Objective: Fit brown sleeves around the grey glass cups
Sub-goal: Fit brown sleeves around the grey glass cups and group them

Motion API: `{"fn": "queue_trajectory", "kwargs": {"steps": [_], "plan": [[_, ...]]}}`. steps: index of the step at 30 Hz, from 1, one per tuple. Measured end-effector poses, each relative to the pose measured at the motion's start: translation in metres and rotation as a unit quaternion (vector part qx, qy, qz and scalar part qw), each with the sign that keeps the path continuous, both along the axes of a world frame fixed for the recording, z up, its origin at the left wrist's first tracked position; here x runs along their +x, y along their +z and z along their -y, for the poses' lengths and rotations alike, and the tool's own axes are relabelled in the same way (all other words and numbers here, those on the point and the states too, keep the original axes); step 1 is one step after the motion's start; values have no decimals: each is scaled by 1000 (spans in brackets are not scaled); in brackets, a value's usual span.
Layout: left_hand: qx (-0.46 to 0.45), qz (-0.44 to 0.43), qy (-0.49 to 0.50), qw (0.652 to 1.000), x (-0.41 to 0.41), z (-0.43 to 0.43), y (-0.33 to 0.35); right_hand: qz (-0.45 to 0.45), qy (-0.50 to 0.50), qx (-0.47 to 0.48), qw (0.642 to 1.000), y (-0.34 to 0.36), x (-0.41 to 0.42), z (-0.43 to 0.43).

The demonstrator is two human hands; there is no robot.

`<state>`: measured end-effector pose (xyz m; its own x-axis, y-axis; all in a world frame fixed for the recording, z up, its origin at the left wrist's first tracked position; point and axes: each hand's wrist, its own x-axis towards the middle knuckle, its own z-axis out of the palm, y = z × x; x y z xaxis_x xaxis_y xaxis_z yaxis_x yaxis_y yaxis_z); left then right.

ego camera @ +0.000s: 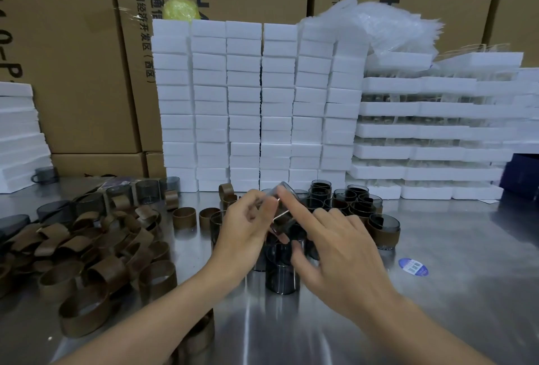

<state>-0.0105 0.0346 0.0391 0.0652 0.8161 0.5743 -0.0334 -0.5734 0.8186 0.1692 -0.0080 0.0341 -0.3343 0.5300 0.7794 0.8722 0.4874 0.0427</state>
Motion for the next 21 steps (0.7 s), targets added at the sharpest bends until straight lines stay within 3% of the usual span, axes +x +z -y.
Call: {"fn": "queue_trajectory", "kwargs": {"steps": [5, 9, 15, 18, 20, 21], "plan": [[-138, 24, -123, 983, 3, -2, 11, 12, -8, 46, 999, 8, 4, -2], [-297, 137, -255, 910, 6, 0, 11, -23, -9, 45, 999, 13, 3, -2], [-376, 137, -342, 850, 1, 2, 15, -11, 26, 58, 998, 12, 5, 1], [-377, 98, -379, 840, -6, 3, 19, -32, 59, 22, 997, 8, 11, 1], [-357, 81, -387, 847, -9, 3, 21, -150, 144, -94, 974, 8, 14, 0], [-348, 85, -391, 848, -9, 3, 22, -255, 214, -179, 926, 10, 14, 0]]}}
